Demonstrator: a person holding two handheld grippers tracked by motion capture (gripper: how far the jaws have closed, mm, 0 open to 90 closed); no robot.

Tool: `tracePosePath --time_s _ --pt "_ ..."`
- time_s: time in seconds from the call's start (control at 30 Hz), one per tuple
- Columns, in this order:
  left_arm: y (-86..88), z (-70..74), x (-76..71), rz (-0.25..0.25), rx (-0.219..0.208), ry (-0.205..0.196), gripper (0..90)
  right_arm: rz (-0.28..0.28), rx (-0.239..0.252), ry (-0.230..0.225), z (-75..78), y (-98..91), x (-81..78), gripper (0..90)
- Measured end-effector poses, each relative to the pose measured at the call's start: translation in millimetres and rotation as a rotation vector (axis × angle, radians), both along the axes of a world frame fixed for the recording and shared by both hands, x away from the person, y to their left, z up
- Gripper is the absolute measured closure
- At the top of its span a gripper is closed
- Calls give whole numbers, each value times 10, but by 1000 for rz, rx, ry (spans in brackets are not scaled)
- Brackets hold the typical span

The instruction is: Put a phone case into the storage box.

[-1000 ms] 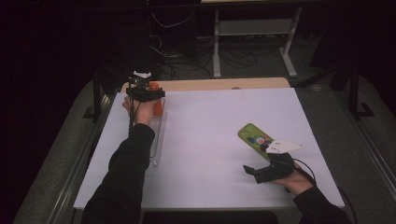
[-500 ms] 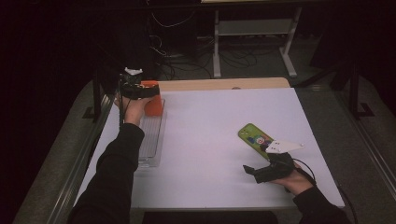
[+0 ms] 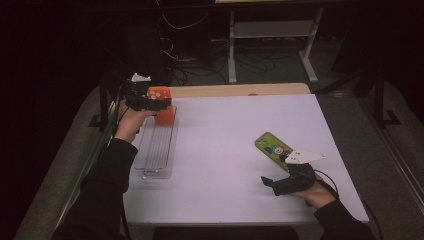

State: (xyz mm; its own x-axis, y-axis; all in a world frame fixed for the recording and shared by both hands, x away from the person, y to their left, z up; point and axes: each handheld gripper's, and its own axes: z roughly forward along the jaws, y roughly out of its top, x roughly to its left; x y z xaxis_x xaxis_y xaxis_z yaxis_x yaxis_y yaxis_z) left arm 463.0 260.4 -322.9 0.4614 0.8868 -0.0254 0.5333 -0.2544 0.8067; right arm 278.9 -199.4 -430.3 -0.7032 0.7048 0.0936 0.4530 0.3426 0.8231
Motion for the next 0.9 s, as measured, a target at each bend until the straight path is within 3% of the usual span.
tracePosePath --time_s 0.17,0.43,0.7,0.9 --pt "-18 42 -149 -86 -29 4 0 -4 2 -4 -1 -23 -13 0" --pt "-218 53 -453 -241 -48 10 0 13 -4 -9 3 11 -32 0" --pt "-539 -4 -735 -392 -81 14 0 4 8 -9 15 -11 -39 0" --pt "-819 -131 -916 -491 -66 20 0 14 6 -11 17 -4 -33 0"
